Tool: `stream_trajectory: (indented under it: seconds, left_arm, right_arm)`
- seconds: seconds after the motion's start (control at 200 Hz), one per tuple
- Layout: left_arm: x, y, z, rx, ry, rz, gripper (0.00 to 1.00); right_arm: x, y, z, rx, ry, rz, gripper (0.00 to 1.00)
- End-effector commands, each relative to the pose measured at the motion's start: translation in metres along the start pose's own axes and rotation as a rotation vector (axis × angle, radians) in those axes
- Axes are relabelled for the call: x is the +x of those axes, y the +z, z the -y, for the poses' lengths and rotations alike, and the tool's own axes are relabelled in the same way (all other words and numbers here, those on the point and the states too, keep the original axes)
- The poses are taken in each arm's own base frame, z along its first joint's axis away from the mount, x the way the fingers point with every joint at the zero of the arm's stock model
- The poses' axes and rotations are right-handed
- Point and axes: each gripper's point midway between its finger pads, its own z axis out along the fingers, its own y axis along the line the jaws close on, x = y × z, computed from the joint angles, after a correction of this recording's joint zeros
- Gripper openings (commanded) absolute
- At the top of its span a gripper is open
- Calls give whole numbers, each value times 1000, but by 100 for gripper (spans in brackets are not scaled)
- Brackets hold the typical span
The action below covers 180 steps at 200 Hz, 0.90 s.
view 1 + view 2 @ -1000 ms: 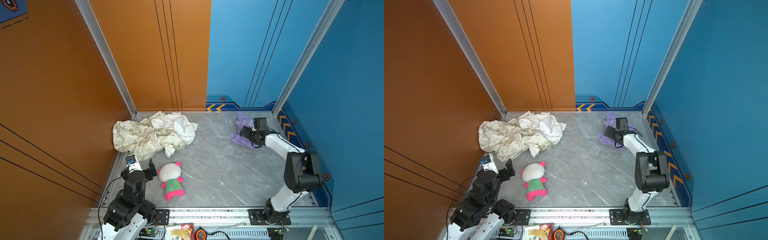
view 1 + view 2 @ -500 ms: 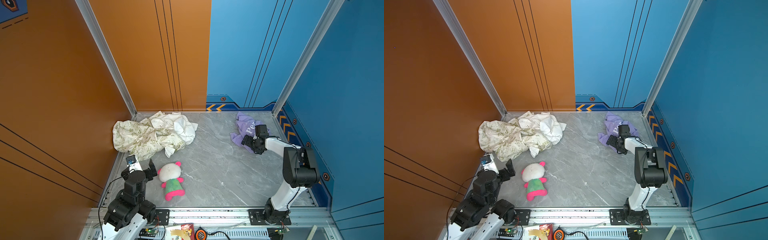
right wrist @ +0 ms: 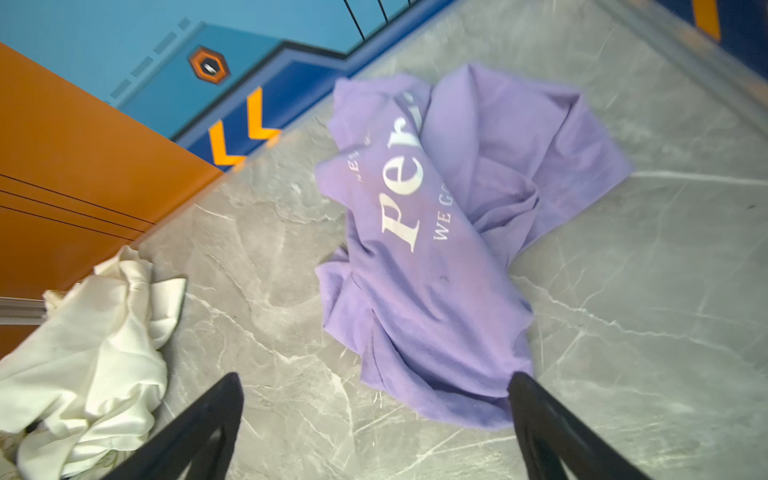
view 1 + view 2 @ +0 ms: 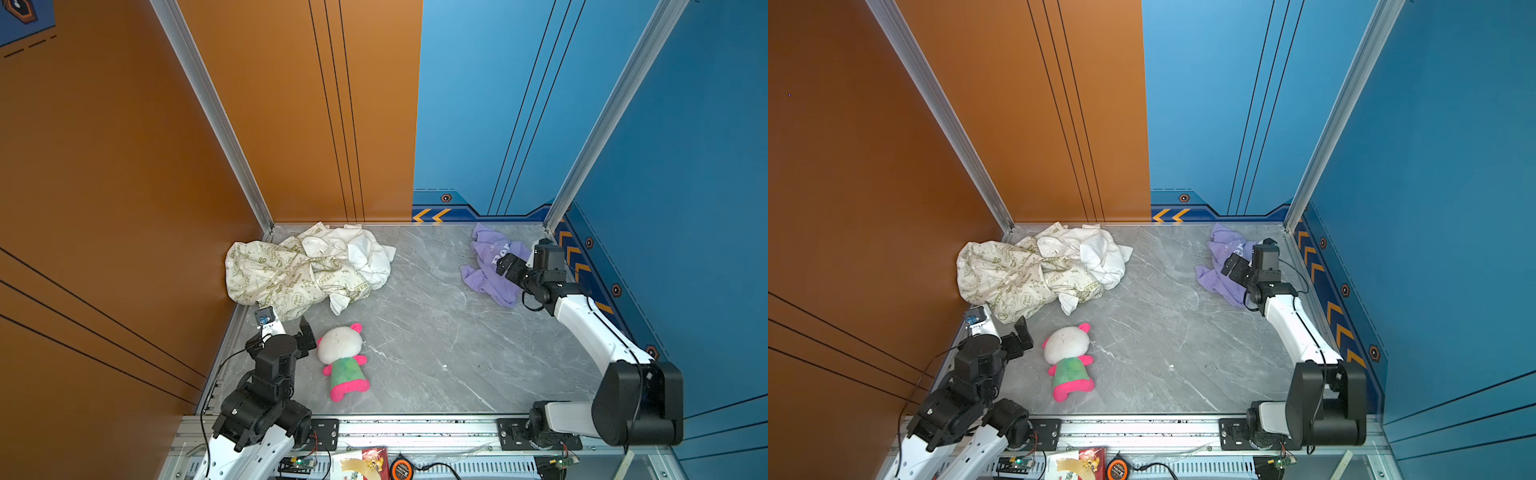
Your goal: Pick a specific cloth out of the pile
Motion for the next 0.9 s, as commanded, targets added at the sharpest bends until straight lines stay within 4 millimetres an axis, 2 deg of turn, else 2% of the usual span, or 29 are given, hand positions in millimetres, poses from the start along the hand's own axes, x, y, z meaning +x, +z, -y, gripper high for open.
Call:
stream_trajectory:
  seconds: [0.0,0.125,0.305,0.39,0.495,0.626,0.721,0.896]
  left_arm:
    - [-15,12,13,3,-67,34,98]
    - [-23,32,28,1,-25,34,98]
    - [-25,60,54,68,56,23,98]
    - [-32,70,60,84,90,87,98]
    - [-33,83,51,27,100,134,98]
    - [-23,102,40,-37,117,139,98]
    - [-14,114,33,-93,122,135,98]
    - [7,138,34,-120,156,132,98]
  right_arm:
    - [-14,-22,6,16,-62,148,100]
    - [-16,-45,5,-20,-134,276,100]
    - [-3,-57,20,-8,-192,386,100]
    - [9,-52,31,16,-232,401,100]
    - [23,-42,44,49,-269,398,100]
    - [37,-31,55,77,-326,400,100]
    - [42,-22,55,69,-384,407,100]
    - [55,1,58,72,-448,397,100]
